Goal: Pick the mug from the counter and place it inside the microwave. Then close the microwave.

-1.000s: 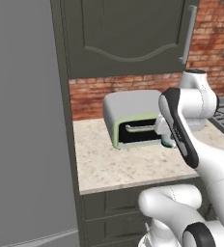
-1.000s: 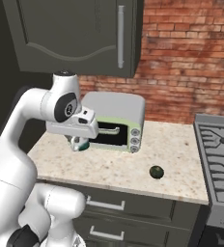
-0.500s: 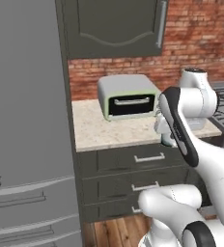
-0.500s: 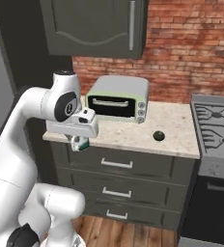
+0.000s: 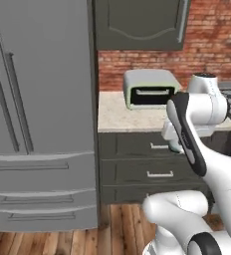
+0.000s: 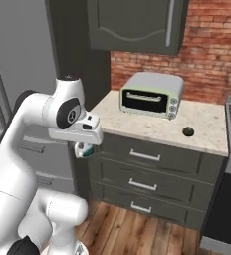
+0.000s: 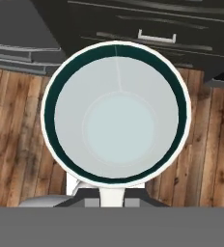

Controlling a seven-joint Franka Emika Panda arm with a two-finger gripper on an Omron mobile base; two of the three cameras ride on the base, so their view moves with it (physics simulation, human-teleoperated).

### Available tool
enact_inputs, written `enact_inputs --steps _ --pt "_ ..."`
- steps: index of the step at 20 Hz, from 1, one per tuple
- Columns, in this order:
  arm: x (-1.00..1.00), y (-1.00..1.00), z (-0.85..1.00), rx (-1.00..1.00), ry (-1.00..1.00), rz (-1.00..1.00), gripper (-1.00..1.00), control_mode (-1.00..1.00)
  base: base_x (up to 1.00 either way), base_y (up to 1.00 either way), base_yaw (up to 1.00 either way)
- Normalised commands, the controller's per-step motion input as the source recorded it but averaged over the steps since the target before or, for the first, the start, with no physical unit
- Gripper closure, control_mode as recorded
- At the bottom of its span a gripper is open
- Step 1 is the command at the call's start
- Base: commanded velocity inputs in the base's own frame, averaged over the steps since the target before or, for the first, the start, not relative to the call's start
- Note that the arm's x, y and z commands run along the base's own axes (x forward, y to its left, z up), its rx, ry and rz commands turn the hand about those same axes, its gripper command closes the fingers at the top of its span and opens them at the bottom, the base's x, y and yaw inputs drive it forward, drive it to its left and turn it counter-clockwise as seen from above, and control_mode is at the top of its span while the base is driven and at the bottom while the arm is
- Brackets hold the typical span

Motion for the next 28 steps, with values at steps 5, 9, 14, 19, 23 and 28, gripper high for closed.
enact_inputs --steps 5,9,14,19,23,28 --pt "0.00 0.00 0.00 0.00 0.00 0.00 1.00 1.00 -0.26 0.00 0.46" --pt "0.00 0.00 0.00 0.00 0.00 0.00 1.00 1.00 0.00 0.07 0.41" --pt "0.00 0.00 0.00 0.00 0.00 0.00 1.00 1.00 0.00 0.40 0.26" --pt "0.00 0.00 0.00 0.00 0.00 0.00 1.00 1.00 0.00 0.80 0.08" --pt "0.00 0.00 0.00 0.00 0.00 0.00 1.00 1.00 0.10 1.00 0.01" --pt "0.00 0.00 0.00 0.00 0.00 0.00 1.00 1.00 0.06 1.00 0.01"
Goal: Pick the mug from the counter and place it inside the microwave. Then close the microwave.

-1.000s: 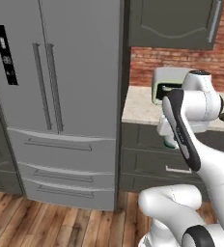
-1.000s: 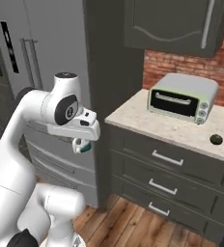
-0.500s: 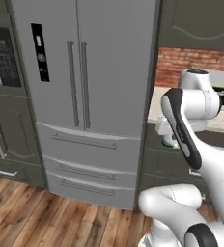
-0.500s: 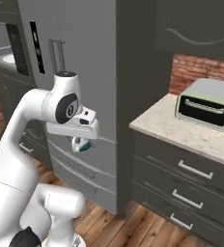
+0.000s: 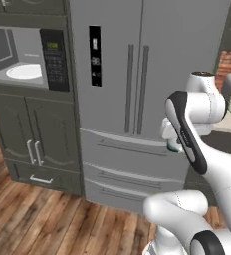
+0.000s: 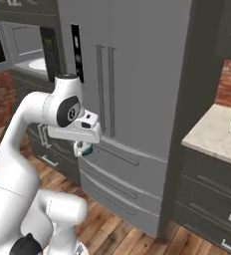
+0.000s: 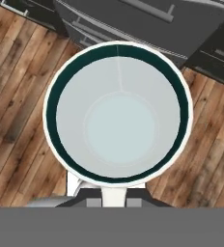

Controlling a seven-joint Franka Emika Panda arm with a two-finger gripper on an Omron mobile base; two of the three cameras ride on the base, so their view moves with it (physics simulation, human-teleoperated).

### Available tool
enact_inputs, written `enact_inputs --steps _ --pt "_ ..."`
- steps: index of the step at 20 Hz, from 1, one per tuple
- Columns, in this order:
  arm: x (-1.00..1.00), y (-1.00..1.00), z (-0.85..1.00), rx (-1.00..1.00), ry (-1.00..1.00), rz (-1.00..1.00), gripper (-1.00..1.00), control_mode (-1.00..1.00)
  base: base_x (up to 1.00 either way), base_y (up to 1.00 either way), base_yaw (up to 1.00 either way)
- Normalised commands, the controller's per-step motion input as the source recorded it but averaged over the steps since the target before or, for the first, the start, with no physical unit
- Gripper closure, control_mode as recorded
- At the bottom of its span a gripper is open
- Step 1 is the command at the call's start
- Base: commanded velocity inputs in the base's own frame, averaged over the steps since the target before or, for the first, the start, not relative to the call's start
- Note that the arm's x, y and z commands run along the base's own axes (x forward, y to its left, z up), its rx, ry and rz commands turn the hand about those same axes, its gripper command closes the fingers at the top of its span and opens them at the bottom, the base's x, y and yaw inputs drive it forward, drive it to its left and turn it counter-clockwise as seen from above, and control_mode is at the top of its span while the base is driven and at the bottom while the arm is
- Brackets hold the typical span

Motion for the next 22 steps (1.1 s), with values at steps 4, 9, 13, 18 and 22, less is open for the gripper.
enact_inputs --steps 4,9,13,18,22 --pt "0.00 0.00 0.00 0.00 0.00 0.00 1.00 1.00 0.12 1.00 0.03" --pt "0.00 0.00 0.00 0.00 0.00 0.00 1.00 1.00 0.28 0.82 0.00" --pt "0.00 0.00 0.00 0.00 0.00 0.00 1.00 1.00 0.32 0.74 0.00" --pt "0.00 0.00 0.00 0.00 0.00 0.00 1.00 1.00 0.36 0.65 -0.02" --pt "0.00 0.00 0.00 0.00 0.00 0.00 1.00 1.00 0.37 0.55 -0.14"
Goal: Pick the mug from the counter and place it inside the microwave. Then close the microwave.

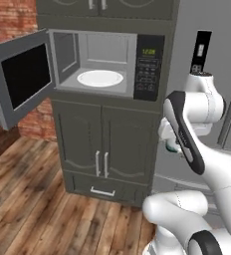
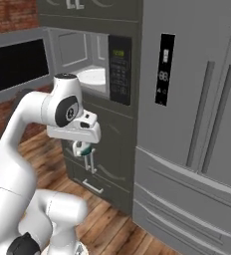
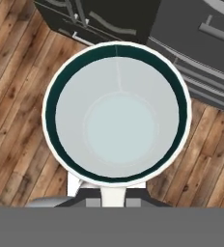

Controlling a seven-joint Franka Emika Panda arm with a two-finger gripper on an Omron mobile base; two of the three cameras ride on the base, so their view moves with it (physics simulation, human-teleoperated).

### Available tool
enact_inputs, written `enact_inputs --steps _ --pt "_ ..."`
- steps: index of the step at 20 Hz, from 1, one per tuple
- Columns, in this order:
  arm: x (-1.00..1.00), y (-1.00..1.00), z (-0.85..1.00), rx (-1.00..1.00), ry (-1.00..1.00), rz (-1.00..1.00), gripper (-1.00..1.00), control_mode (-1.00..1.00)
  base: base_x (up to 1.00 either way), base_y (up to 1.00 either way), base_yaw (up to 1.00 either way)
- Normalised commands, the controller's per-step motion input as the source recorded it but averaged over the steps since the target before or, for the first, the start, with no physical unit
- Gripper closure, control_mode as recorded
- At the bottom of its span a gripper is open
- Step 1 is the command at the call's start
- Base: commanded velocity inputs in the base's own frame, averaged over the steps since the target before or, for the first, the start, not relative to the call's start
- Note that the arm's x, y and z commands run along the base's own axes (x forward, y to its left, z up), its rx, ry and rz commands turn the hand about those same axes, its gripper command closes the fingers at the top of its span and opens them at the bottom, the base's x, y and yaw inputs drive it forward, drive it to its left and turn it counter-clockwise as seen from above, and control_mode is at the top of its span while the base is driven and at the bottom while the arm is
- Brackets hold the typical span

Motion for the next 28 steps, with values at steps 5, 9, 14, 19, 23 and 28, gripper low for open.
enact_inputs --steps 5,9,14,19,23,28 --pt "0.00 0.00 0.00 0.00 0.00 0.00 1.00 1.00 0.29 0.33 -0.20" --pt "0.00 0.00 0.00 0.00 0.00 0.00 1.00 1.00 0.48 0.40 -0.27" --pt "0.00 0.00 0.00 0.00 0.00 0.00 1.00 1.00 0.42 0.40 -0.30" --pt "0.00 0.00 0.00 0.00 0.00 0.00 1.00 1.00 0.37 0.41 -0.23" --pt "0.00 0.00 0.00 0.00 0.00 0.00 1.00 1.00 0.40 0.35 -0.18" --pt "0.00 0.00 0.00 0.00 0.00 0.00 1.00 1.00 0.38 0.32 -0.16"
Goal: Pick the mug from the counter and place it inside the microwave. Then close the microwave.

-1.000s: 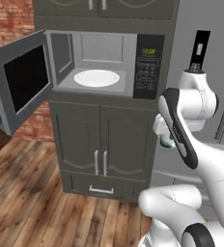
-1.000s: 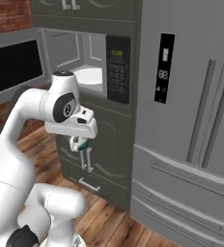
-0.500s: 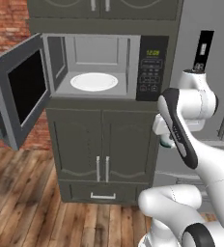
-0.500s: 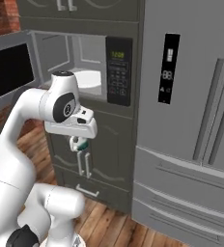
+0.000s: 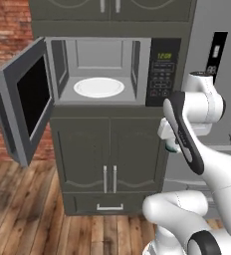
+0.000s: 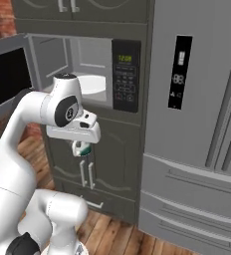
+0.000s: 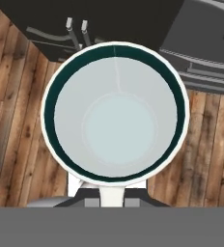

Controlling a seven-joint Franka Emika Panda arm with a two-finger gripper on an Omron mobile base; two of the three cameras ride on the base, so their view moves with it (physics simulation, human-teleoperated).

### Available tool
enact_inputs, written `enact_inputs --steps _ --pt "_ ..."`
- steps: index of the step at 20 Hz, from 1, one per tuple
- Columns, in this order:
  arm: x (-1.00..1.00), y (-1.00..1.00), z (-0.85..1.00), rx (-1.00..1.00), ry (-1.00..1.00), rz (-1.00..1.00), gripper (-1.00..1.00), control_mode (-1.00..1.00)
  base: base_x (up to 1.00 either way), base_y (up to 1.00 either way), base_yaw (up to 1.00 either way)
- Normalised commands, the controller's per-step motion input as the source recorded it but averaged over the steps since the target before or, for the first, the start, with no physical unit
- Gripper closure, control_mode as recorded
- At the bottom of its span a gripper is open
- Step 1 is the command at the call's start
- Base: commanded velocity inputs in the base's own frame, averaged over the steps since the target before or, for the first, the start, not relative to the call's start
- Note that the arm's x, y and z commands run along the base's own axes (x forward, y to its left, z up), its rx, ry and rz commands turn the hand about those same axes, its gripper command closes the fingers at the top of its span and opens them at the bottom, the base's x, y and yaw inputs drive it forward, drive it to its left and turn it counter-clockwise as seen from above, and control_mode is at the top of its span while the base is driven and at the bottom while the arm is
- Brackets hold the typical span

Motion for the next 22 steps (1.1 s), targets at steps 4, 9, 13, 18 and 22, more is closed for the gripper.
enact_inputs --steps 4,9,13,18,22 --pt "0.00 0.00 0.00 0.00 0.00 0.00 1.00 1.00 0.37 0.26 -0.13" --pt "0.00 0.00 0.00 0.00 0.00 0.00 1.00 1.00 0.32 0.37 -0.14" --pt "0.00 0.00 0.00 0.00 0.00 0.00 1.00 1.00 0.29 0.55 -0.11" --pt "0.00 0.00 0.00 0.00 0.00 0.00 1.00 1.00 0.40 0.58 -0.04" --pt "0.00 0.00 0.00 0.00 0.00 0.00 1.00 1.00 0.50 0.35 -0.01"
